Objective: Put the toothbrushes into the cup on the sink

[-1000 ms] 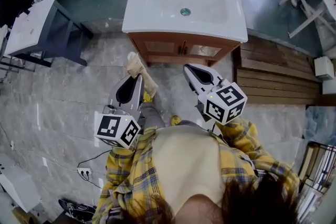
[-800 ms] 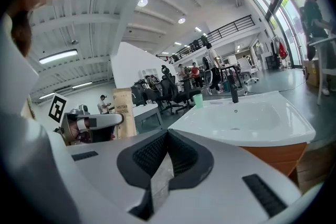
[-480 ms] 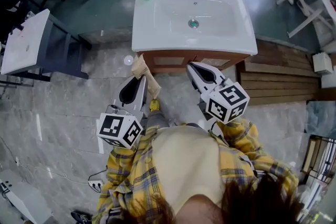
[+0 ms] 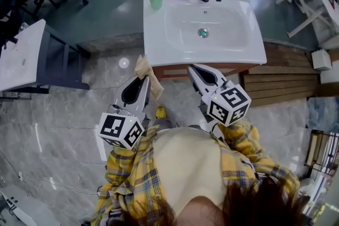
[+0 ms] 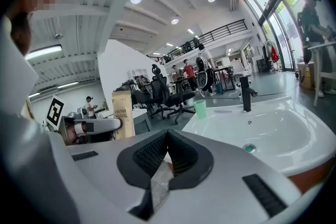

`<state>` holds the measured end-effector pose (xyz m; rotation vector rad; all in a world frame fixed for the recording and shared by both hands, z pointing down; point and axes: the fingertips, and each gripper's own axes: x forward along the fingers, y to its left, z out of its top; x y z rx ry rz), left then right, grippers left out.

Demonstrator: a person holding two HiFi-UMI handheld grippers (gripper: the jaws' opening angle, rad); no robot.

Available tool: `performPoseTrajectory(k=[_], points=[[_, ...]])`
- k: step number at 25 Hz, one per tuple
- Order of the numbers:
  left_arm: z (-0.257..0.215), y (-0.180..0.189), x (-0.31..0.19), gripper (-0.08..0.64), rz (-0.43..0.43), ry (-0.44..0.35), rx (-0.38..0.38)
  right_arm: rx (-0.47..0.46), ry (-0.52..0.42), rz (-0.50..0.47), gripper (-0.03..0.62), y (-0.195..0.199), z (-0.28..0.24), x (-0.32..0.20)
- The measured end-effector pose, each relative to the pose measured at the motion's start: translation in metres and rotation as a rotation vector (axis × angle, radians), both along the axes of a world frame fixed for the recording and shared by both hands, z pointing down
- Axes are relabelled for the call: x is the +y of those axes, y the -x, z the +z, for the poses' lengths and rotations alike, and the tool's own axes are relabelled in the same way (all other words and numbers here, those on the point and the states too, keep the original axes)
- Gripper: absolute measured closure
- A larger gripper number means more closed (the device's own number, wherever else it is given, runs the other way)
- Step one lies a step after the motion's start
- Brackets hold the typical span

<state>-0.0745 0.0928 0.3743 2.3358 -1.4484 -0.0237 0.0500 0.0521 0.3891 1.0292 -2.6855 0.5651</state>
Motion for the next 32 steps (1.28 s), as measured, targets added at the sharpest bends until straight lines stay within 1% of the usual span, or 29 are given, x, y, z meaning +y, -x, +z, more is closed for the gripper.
performPoseTrajectory(k=[4, 8, 11, 15, 20, 24, 28, 32], points=[[-0.002, 0.014, -0.014, 0.526, 0.027, -0.009, 0.007, 0.006, -0.004, 0.024, 0.578, 0.013, -0.001, -0.009], [-0.007, 0.022, -0.026, 0.526, 0.047, -0.033, 0.014, 0.019, -0.01, 0.03, 0.578, 0.022, -0.003, -0.014], [-0.01, 0.022, -0.033, 0.526, 0.058, -0.05, 0.018, 0.026, -0.015, 0.032, 0.578, 0.023, -0.005, -0.016], [-0.013, 0.018, -0.041, 0.526, 0.062, -0.061, 0.049, 0.034, -0.023, 0.026, 0.578, 0.021, -0.007, -0.021], [-0.013, 0.017, -0.056, 0.526, 0.059, -0.053, 0.069, 0.04, -0.023, 0.009, 0.578, 0.024, -0.007, -0.035], [-0.011, 0.012, -0.078, 0.526, 0.042, -0.046, 0.076, 0.023, -0.034, 0.001, 0.578, 0.02, -0.008, -0.06], [-0.01, 0.004, -0.105, 0.526, 0.017, -0.038, 0.1, 0.015, -0.046, -0.034, 0.578, 0.014, -0.012, -0.09], [-0.014, -0.006, -0.132, 0.526, 0.007, -0.046, 0.12, 0.01, -0.054, -0.063, 0.578, 0.008, -0.014, -0.119]])
